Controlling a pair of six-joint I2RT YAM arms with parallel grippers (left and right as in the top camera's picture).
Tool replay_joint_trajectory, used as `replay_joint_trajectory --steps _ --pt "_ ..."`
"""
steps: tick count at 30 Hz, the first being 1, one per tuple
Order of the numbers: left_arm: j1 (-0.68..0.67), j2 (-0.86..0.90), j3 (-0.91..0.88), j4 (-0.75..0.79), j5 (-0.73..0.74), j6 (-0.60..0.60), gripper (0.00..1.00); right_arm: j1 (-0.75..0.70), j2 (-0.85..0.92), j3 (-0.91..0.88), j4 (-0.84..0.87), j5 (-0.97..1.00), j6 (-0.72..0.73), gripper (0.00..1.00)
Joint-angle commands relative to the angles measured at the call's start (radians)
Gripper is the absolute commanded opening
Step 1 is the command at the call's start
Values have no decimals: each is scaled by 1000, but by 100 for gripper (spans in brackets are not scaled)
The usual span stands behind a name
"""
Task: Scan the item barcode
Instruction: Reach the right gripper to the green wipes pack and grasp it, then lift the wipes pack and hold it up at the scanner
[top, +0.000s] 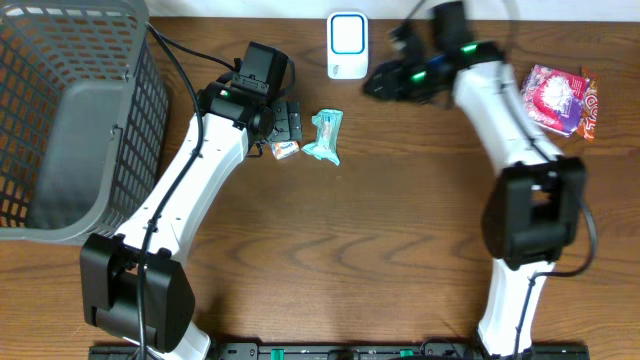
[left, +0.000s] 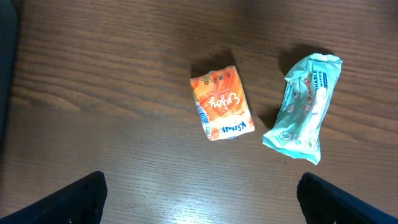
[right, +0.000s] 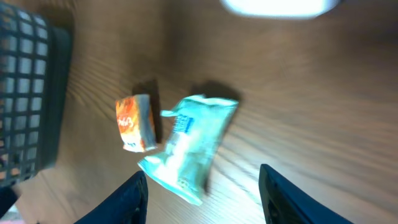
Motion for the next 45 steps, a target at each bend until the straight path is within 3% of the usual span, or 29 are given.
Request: replay_joint_trajectory --steps 1,7,14,16,22,26,30,38,41,45 --pt "3 7 16 -3 -13 -5 98 77 32 -13 23 143 109 55" --pt "3 7 16 -3 -13 -5 98 202 64 -14 20 409 278 60" --pt "3 7 16 -3 -13 -5 98 275 151 -14 51 435 373 59" --pt "3 7 16 -3 -13 -5 98 285 177 -14 50 441 365 50" --pt "3 7 16 -3 -13 -5 98 265 177 -10 29 445 365 1" --pt "3 7 16 -3 -13 -5 98 209 122 0 -12 386 364 1" --pt "3 7 16 -3 -13 -5 98 112 40 0 -34 188 354 1" --pt "3 7 16 -3 -13 -5 98 -132 4 0 -56 -630 365 2" --pt "3 7 16 -3 -13 -5 98 -192 4 0 -240 -738 365 2" --pt "3 7 16 -3 -13 -5 98 -248 4 0 -473 -742 365 2"
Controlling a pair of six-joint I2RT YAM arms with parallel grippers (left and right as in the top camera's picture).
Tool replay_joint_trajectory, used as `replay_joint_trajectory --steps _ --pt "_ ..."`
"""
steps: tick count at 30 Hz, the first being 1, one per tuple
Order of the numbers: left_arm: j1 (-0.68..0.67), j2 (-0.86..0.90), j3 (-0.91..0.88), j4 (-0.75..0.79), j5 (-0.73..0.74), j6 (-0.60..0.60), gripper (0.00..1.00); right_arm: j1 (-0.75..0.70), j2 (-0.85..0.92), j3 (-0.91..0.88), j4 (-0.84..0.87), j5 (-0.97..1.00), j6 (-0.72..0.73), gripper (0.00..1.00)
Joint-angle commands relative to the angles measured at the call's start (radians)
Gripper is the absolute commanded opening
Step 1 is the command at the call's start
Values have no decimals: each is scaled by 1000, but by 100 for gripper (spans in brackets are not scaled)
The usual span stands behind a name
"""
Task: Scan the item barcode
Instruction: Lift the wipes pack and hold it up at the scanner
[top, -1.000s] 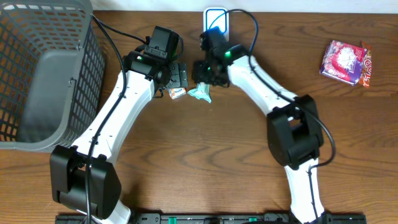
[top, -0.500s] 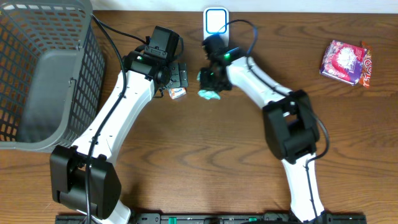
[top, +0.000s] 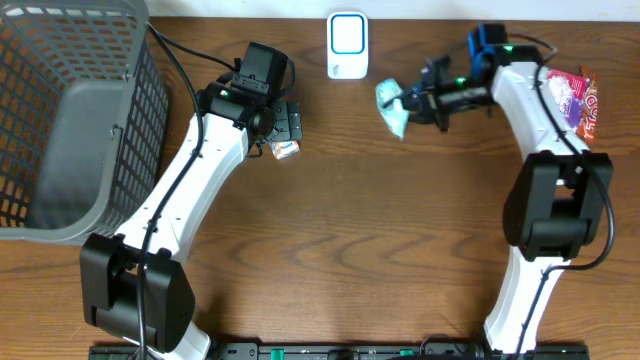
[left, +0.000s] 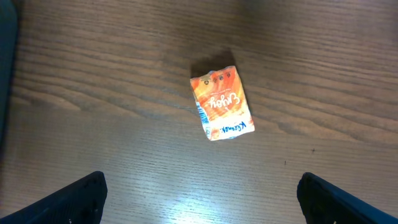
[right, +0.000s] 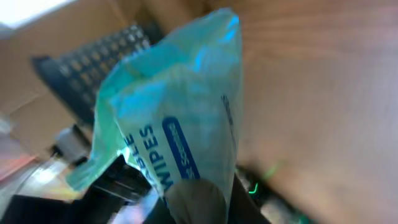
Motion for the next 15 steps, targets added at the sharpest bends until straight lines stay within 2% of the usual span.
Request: replay_joint_trajectory --steps 1,4,8,11,15 --pt "3 7 16 -3 -13 -5 98 -28 -14 2 -110 -168 0 1" --pt "3 7 16 -3 -13 -5 98 -44 -14 2 -193 -199 -12 2" --pt "3 7 16 -3 -13 -5 98 -45 -14 2 -198 -241 -97 2" --pt "3 7 16 -3 -13 -5 98 -43 -14 2 -197 -223 -159 1" --pt "3 7 16 -3 -13 -5 98 -34 -14 2 -200 -151 -159 1"
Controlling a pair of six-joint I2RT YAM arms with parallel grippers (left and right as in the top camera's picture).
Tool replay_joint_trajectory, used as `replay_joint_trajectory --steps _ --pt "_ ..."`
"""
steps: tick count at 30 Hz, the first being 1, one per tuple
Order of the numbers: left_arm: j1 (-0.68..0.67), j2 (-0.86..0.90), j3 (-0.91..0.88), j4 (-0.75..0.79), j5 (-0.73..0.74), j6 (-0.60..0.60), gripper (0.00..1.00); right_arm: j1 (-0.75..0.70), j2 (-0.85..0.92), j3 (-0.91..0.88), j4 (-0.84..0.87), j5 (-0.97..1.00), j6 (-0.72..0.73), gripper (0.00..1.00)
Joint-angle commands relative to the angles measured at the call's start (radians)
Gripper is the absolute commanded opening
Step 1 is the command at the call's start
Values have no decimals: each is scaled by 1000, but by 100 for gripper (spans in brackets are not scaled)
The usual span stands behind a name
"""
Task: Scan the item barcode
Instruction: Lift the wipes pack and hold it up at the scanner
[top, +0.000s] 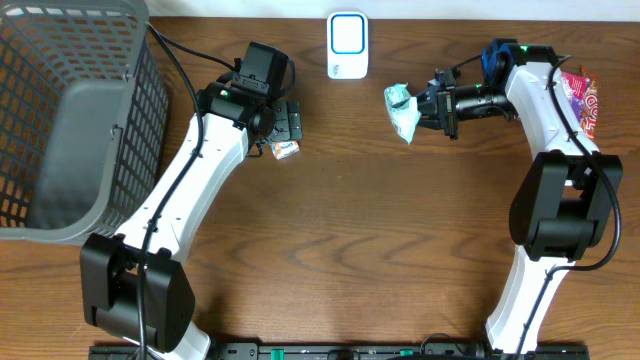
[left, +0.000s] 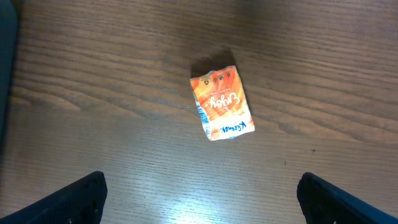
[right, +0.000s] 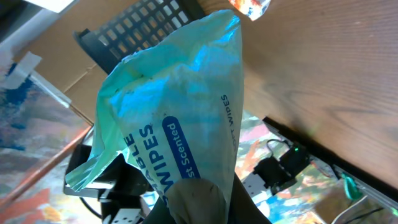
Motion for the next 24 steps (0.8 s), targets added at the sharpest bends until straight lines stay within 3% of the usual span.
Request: replay_joint_trajectory --steps 1,5,9,14,17,20,24 --pt "3 7 16 -3 -13 -5 98 13 -14 2 -5 24 -33 1" --pt "3 7 16 -3 -13 -5 98 42 -14 2 71 182 74 1" --pt "3 7 16 -3 -13 -5 98 114 -14 2 410 441 110 1" --pt "3 7 16 -3 -13 -5 98 195 -15 22 838 574 237 1" --pt "3 7 16 -3 -13 -5 98 259 -14 23 1021 882 184 1" --pt "3 7 16 -2 -13 -5 98 332 -12 23 1063 1269 120 1" --pt "3 7 16 -3 -13 -5 98 428 28 23 1175 1476 -37 1"
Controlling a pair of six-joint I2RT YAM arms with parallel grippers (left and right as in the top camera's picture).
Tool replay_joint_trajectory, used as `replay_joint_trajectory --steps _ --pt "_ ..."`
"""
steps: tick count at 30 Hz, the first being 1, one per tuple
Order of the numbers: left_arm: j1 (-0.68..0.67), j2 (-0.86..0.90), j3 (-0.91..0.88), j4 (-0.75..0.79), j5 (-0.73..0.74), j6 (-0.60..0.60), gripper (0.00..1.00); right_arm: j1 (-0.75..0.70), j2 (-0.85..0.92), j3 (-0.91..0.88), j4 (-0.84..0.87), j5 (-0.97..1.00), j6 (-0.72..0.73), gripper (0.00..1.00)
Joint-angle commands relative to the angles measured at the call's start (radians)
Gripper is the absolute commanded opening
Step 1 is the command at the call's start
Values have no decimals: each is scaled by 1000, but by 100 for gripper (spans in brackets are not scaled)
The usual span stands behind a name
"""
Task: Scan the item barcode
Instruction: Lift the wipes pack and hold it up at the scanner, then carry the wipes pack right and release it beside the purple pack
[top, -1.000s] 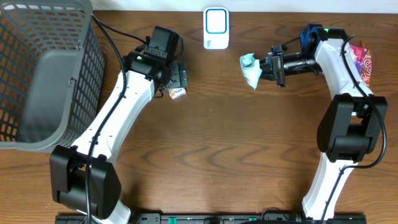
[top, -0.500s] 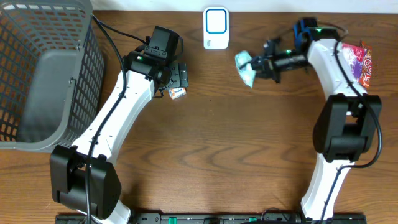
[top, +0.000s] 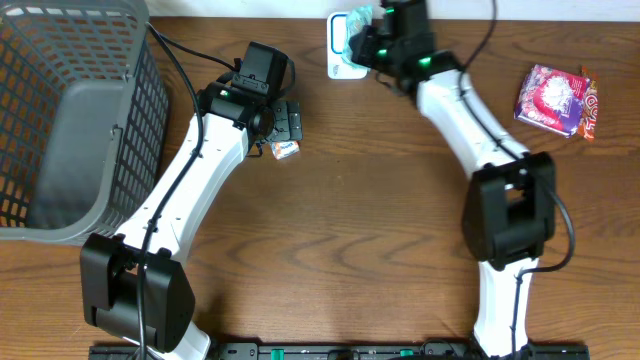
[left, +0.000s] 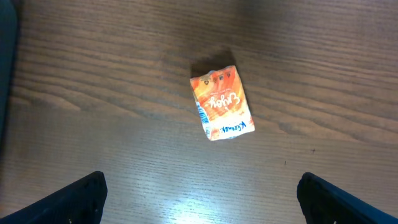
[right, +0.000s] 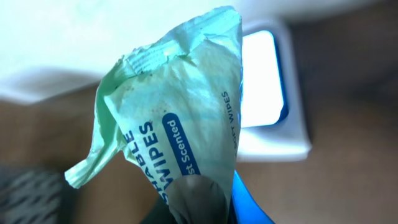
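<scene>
A teal pack of wipes (right: 180, 106) is pinched in my right gripper (top: 375, 40), which is shut on it. The pack (top: 358, 22) hangs right over the white and blue scanner (top: 340, 62) at the table's far edge; in the right wrist view the scanner (right: 267, 106) shows just behind the pack. My left gripper (left: 202, 208) stands open above a small orange packet (left: 222, 103), with its dark fingertips (left: 68, 199) wide apart and nothing between them. In the overhead view the orange packet (top: 285, 149) lies beside the left wrist.
A grey mesh basket (top: 70, 120) fills the left side of the table. A purple and red packet (top: 555, 98) lies at the far right. Cables run from the left arm toward the basket.
My right gripper has moved left with the wipes pack, from right of the scanner to directly over it. The left arm and the orange packet have not moved.
The wipes pack first lay beside the orange packet under my left wrist, with the right gripper open near it. Then the right gripper held it lifted to the right of the scanner. Now the pack is over the scanner.
</scene>
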Motion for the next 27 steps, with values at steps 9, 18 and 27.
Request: replay_joint_trajectory --steps 9,18,27 --pt "3 7 16 -3 -13 -5 98 108 60 18 151 473 -212 1" --pt "3 7 16 -2 -13 -5 98 -100 -117 18 -111 670 -213 1" --pt "3 7 16 -3 -13 -5 98 -465 -152 10 -515 710 -224 1"
